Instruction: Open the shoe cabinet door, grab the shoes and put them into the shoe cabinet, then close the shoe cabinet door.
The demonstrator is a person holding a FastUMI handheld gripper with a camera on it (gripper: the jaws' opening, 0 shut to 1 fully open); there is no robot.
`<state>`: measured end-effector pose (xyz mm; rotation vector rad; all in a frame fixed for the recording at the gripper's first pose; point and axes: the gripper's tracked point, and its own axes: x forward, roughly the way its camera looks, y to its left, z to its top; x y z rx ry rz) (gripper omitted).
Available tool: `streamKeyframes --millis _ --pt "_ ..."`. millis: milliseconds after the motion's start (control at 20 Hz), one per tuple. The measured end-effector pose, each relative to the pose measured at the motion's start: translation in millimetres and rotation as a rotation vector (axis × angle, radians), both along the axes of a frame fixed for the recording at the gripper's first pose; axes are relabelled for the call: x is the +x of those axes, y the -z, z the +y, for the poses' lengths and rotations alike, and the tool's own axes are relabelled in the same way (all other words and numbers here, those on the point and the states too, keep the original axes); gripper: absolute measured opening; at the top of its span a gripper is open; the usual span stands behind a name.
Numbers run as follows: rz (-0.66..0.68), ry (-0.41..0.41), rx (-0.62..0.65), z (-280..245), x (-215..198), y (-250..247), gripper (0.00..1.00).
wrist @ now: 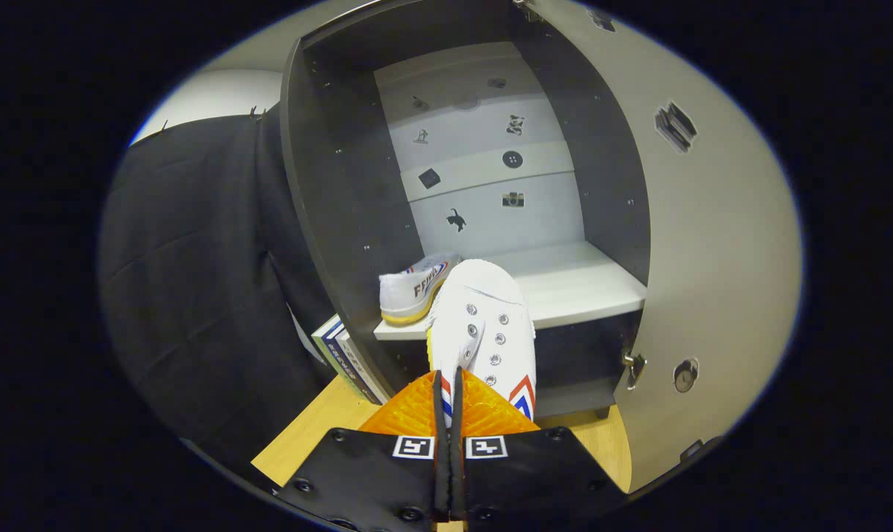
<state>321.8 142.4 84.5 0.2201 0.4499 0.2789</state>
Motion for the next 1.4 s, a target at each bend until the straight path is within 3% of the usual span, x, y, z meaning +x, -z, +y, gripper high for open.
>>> streamKeyframes --millis 700,1100,1400 --pt "-0.104 0.076 -0.029 -4.3 144.9 -49.3 0.01" --pt "-0.051 0.107 -0.062 1.1 210.4 -21.1 0.01" --pt "-0.021 0.104 -0.105 15.1 225.7 4.0 0.02"
